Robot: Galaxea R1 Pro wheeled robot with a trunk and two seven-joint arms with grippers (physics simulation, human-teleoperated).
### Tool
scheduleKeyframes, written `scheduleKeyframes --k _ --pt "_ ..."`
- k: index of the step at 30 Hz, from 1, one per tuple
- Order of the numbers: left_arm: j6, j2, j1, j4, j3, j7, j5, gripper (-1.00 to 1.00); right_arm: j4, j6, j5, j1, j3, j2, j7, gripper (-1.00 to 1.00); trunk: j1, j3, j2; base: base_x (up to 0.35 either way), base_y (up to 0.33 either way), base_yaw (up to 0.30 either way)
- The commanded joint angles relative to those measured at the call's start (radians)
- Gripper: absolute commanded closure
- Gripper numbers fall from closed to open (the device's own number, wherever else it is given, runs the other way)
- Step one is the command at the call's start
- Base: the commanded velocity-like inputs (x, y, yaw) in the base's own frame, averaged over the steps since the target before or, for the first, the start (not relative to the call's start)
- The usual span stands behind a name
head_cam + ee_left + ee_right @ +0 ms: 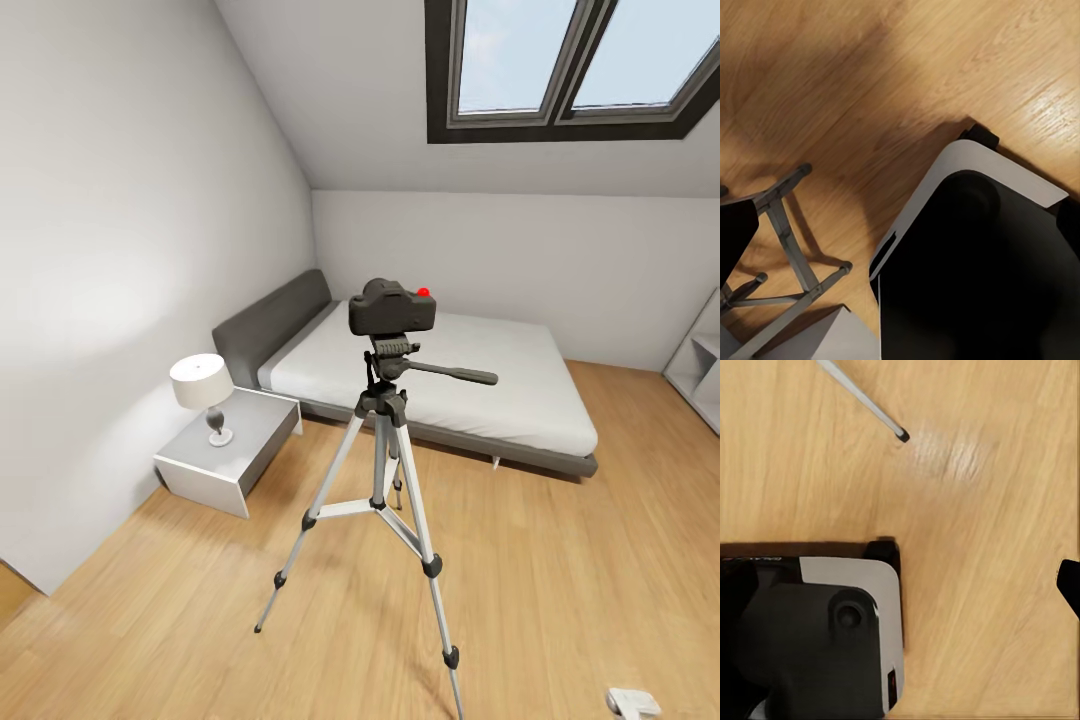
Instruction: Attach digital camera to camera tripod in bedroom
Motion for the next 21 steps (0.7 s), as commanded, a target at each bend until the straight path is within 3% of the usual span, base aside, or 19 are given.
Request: scheduleKeyframes --k 1,4,6,12,14,21 --pt "0.005 0.000 -0.001 0.000 -0.008 0.003 0.005 -1.00 0.002 -0.006 0.009 0.006 -0.010 0.000 -0.002 -1.00 0.001 -0.002 -0.002 0.000 0.000 0.000" --pt "0.004 0.000 -0.001 0.000 -0.008 0.003 0.005 -1.00 0.002 -0.026 0.008 0.024 -0.010 0.001 -0.020 -1.00 0.001 -0.002 -0.002 0.000 0.000 0.000" --pt "0.003 0.000 -0.001 0.000 -0.009 0.003 0.005 -1.00 0.003 -0.045 0.007 0.048 -0.010 0.003 -0.066 -1.00 0.001 -0.002 -0.002 0.000 0.000 0.000" --pt "0.003 0.000 -0.001 0.000 -0.008 0.003 0.005 -1.00 0.003 -0.052 0.007 0.056 -0.011 0.004 -0.110 -1.00 0.001 -0.002 -0.002 0.000 0.000 0.000" --pt "0.004 -0.001 -0.001 0.000 -0.009 0.003 0.005 -1.00 0.004 -0.076 0.007 0.059 -0.011 0.006 -0.162 -1.00 0.001 -0.002 -0.002 0.000 0.000 0.000" --pt "0.003 -0.008 -0.001 0.000 -0.008 0.003 0.003 -1.00 0.004 -0.069 0.005 0.059 -0.011 0.031 -0.185 -1.00 0.001 -0.002 -0.002 0.000 0.000 0.000"
